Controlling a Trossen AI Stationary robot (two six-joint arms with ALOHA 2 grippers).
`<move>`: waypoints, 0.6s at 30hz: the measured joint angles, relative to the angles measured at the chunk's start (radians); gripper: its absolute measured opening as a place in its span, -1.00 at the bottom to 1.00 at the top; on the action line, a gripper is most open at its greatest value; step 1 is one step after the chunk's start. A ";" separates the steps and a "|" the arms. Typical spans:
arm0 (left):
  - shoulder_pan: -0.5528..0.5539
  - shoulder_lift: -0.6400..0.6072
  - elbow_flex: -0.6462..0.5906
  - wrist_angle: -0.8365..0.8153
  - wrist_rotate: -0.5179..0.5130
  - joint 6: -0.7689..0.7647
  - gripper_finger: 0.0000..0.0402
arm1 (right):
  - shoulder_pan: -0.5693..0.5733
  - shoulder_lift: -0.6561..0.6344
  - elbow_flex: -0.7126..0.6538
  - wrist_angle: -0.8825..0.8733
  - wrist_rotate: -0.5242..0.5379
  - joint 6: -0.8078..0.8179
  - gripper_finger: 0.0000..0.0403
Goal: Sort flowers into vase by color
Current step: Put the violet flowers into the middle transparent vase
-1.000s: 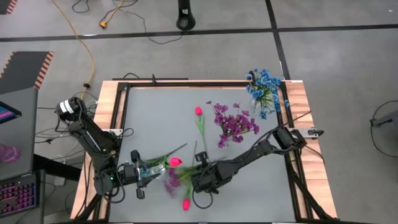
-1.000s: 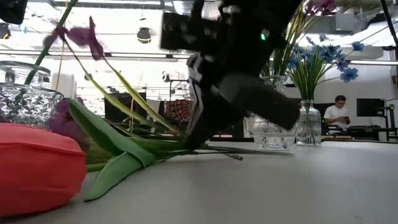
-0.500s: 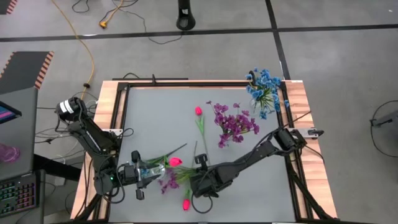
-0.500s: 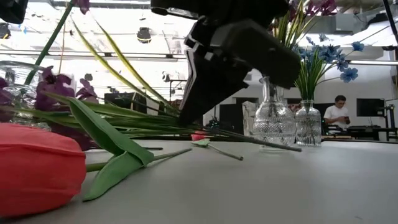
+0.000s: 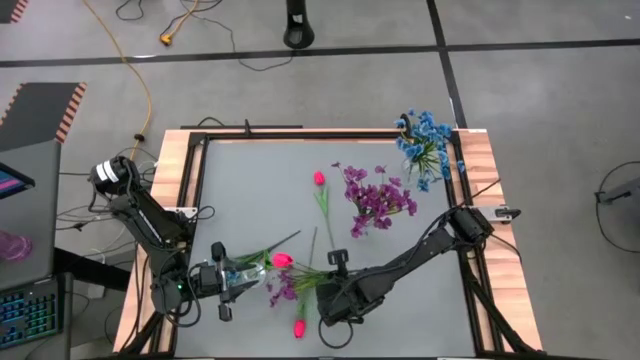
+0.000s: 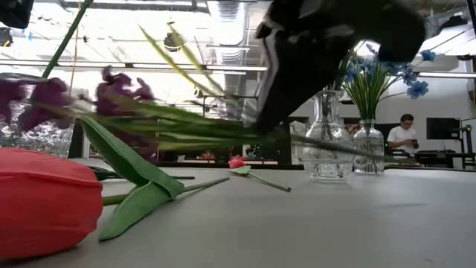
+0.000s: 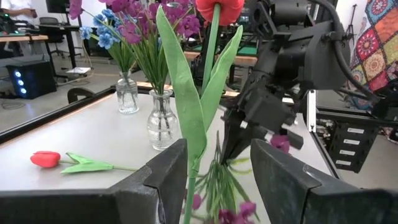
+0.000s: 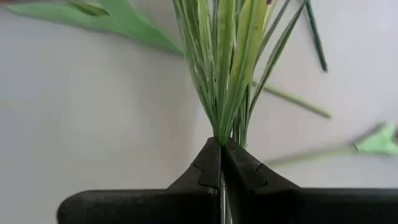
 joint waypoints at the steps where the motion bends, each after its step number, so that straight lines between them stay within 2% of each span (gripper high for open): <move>1: 0.000 0.000 0.000 0.000 0.000 0.000 -0.18 | 0.005 -0.006 0.000 -0.019 0.007 0.021 -0.84; 18: 0.000 0.000 0.000 0.000 -0.001 0.000 -0.18 | 0.143 -0.064 0.000 -0.274 0.151 0.345 -0.84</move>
